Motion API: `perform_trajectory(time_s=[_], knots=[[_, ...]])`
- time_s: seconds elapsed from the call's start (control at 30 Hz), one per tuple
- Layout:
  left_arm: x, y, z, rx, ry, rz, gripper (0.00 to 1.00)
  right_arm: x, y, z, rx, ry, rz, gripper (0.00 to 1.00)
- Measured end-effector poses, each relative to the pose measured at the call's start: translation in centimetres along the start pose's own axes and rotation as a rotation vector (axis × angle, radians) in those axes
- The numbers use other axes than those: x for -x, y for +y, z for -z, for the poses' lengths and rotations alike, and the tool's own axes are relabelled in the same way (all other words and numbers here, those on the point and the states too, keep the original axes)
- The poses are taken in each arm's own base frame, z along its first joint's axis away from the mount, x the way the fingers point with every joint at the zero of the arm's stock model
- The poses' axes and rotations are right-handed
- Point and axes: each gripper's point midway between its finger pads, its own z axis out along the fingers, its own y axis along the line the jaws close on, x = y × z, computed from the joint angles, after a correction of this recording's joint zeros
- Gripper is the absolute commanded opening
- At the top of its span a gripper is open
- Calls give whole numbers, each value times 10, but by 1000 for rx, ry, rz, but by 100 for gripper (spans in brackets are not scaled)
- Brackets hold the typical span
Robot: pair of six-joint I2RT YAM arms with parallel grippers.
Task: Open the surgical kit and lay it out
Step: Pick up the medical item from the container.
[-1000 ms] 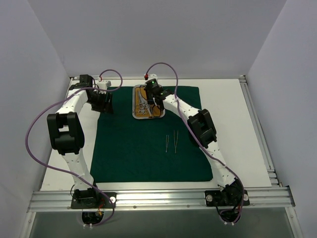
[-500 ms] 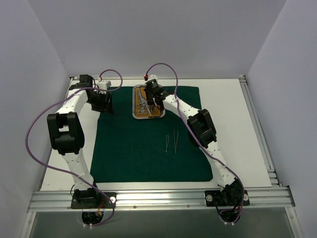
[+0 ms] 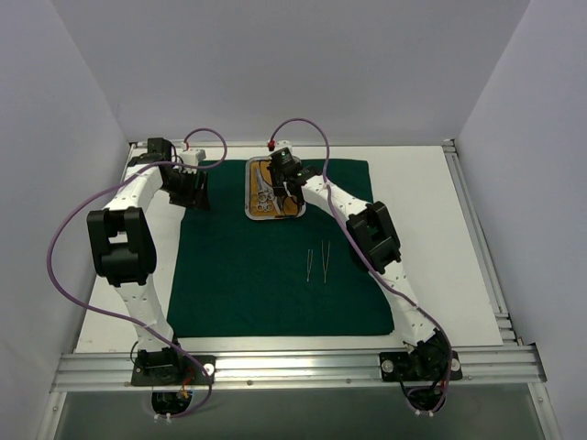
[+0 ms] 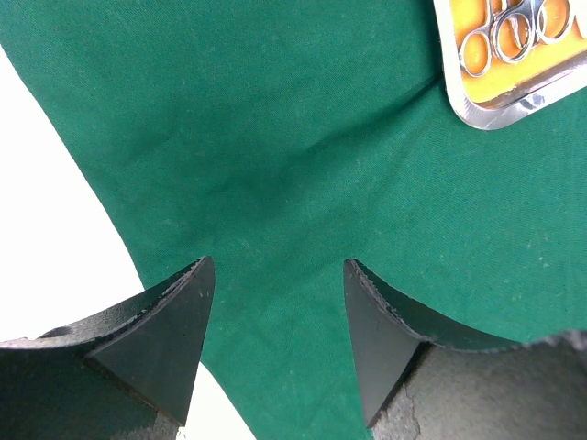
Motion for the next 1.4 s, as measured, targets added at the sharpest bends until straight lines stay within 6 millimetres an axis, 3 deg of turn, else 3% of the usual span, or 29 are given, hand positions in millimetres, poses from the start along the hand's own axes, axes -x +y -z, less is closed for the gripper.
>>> perform_trajectory(time_s=[0.8, 0.93, 1.27, 1.4], knots=[[0, 0, 0, 0, 0, 0, 67, -11, -2, -7, 11, 25, -8, 10], [0, 0, 0, 0, 0, -1, 67, -11, 0, -8, 22, 27, -11, 0], [0, 0, 0, 0, 0, -2, 67, -11, -3, -8, 10, 17, -11, 0], [0, 0, 0, -1, 0, -2, 67, -13, -13, 2, -35, 17, -5, 0]])
